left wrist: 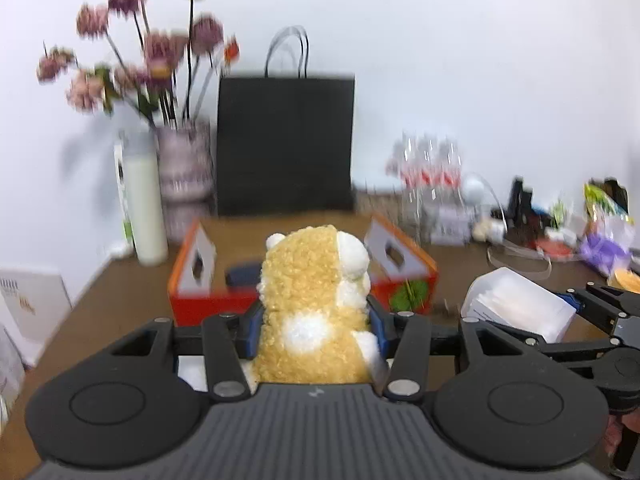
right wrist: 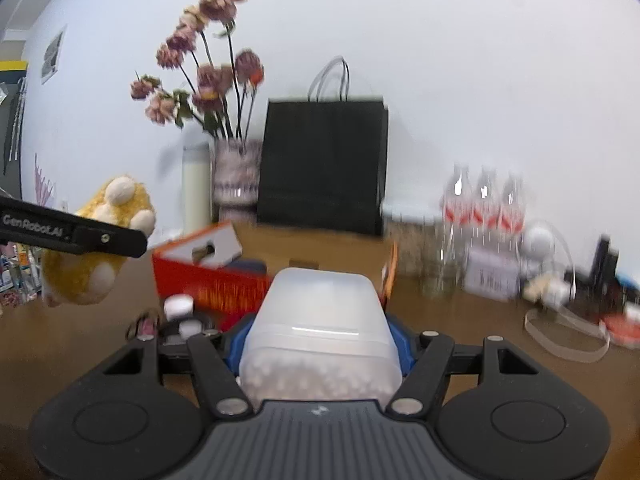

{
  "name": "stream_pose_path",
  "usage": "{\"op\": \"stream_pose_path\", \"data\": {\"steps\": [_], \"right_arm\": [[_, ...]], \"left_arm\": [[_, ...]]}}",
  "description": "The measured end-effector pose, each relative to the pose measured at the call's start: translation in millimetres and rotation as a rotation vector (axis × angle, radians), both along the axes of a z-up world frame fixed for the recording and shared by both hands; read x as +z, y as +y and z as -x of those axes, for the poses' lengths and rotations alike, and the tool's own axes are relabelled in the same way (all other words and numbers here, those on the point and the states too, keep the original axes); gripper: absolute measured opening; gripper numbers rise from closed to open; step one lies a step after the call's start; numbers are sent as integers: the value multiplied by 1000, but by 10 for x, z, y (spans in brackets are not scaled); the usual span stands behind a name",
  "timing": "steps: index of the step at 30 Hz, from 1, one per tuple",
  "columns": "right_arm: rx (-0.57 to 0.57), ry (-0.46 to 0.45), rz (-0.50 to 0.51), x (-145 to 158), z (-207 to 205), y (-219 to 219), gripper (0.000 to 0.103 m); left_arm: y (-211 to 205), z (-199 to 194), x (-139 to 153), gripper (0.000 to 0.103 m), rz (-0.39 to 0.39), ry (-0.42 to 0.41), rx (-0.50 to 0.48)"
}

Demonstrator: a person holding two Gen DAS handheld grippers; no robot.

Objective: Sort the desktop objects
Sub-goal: 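Lift and carry the plush toy and white container over the cardboard box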

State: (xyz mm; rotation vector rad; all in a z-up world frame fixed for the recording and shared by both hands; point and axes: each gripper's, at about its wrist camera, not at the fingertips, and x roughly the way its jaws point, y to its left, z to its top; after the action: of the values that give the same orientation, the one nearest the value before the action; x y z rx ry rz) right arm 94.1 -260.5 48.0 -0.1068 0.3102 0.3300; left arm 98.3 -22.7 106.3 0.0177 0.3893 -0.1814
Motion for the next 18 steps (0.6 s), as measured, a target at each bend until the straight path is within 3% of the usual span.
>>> {"op": "stream_pose_path", "data": {"steps": [8,12,18], "right_arm": [[-40,-91,-44,394,-607,309,65],[-62,-94,-77,392,-1010,450,65],[-74,-31,-116,173,-1716,576,65]], "left_arm": [[25,-518,313,50,49,-169,11],[-12,-868,232,50,55,-209,31],[22,-1528,-71,50,85,-189,47]]}}
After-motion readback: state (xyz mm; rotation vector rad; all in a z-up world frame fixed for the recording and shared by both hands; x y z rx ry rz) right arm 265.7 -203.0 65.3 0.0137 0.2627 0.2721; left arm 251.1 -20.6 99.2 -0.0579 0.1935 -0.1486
